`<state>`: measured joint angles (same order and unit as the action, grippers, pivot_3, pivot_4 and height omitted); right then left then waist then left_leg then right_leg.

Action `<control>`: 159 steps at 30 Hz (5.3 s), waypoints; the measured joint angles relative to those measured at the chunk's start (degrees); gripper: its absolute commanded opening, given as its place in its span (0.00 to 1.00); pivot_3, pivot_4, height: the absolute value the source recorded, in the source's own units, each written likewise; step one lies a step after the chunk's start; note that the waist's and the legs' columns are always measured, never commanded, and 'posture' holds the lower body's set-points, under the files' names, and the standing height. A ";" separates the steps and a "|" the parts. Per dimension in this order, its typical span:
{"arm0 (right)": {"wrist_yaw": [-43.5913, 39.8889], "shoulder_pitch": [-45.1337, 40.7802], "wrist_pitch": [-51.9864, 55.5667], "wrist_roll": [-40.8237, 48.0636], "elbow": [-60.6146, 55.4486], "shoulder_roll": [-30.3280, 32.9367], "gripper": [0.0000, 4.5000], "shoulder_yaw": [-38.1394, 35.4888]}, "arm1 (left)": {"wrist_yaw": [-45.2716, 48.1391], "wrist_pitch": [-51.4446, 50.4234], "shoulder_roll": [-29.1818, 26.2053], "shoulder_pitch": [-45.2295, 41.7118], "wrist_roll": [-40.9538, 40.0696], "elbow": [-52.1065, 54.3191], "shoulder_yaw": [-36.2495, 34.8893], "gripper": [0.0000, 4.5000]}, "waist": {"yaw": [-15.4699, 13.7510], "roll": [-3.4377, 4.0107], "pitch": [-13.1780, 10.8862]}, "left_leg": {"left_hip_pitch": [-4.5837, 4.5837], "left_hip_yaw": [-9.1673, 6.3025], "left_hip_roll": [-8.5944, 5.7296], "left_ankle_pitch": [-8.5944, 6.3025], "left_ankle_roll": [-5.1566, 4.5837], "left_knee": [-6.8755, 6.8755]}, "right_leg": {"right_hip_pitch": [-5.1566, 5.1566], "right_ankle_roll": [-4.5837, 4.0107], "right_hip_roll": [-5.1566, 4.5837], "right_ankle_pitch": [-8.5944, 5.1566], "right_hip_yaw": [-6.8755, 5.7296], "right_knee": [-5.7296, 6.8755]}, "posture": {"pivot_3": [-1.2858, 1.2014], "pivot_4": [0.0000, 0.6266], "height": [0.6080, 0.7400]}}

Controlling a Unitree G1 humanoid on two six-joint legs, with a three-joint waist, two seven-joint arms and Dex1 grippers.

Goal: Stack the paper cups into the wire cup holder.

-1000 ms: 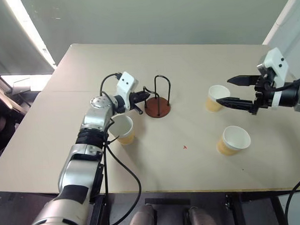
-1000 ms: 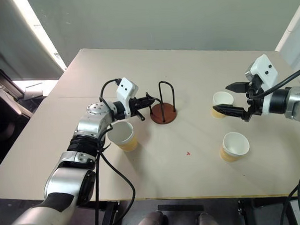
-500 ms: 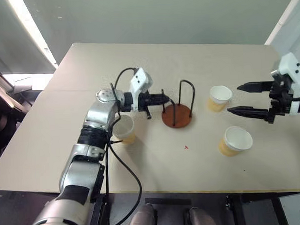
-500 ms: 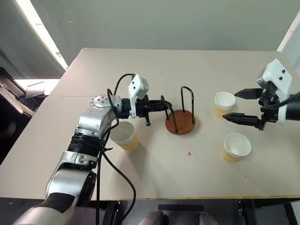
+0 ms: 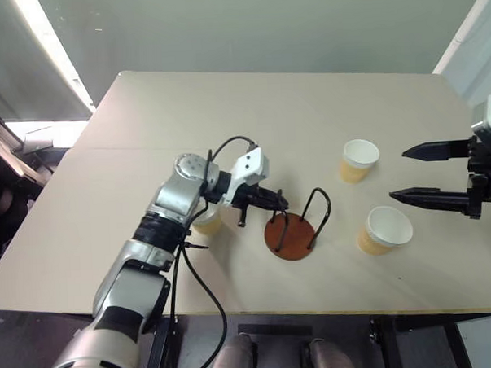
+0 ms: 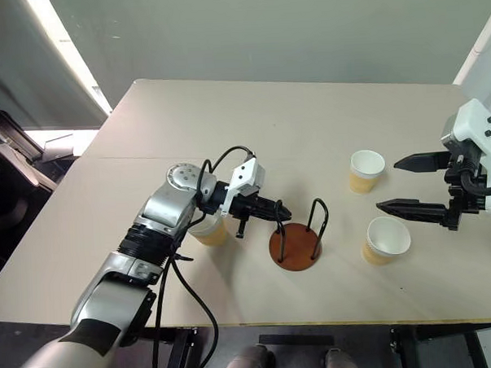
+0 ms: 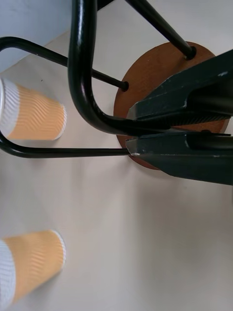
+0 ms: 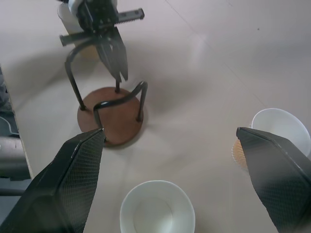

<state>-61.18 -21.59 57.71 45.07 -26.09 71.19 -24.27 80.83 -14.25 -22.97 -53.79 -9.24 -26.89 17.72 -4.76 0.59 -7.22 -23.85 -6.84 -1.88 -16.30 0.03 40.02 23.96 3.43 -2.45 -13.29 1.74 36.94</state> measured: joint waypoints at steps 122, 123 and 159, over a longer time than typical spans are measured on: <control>-24.85 -35.16 -16.77 -29.66 -0.84 -13.01 0.29 44.03 | -0.73 -24.46 -25.61 8.24 -27.14 30.86 -18.63 1.00 | 1.66 0.09 -0.05 | 0.11 -0.15 0.02 0.04 -0.01 -0.09 | -0.02 -0.15 0.01 -0.05 -0.08 -0.15 | 0.52 0.24 1.00; -24.76 -35.14 -17.04 -29.73 -0.80 -12.95 0.37 44.03 | -0.89 -24.46 -25.58 8.25 -27.14 30.89 -18.63 1.00 | 1.67 0.09 -0.05 | 0.11 -0.15 0.02 0.04 -0.01 -0.09 | -0.02 -0.15 0.01 -0.05 -0.08 -0.14 | 0.52 0.24 1.00; -6.40 -25.64 6.62 7.99 8.01 -18.27 0.83 7.01 | -2.84 -11.15 -43.57 19.55 -3.94 41.74 -11.30 1.00 | 1.93 0.07 -0.04 | 0.23 -0.18 0.01 0.07 0.10 -0.48 | 0.03 -0.27 0.02 -0.13 -0.04 -0.18 | 0.52 0.24 1.00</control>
<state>-67.58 -47.23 64.32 53.06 -18.08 52.92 -17.26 77.99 -25.40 -66.54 -34.23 -13.19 14.85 6.42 -2.82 0.66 -7.25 -23.62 -7.02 -1.87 -16.24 0.13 39.55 24.00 3.16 -2.42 -13.41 1.70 36.77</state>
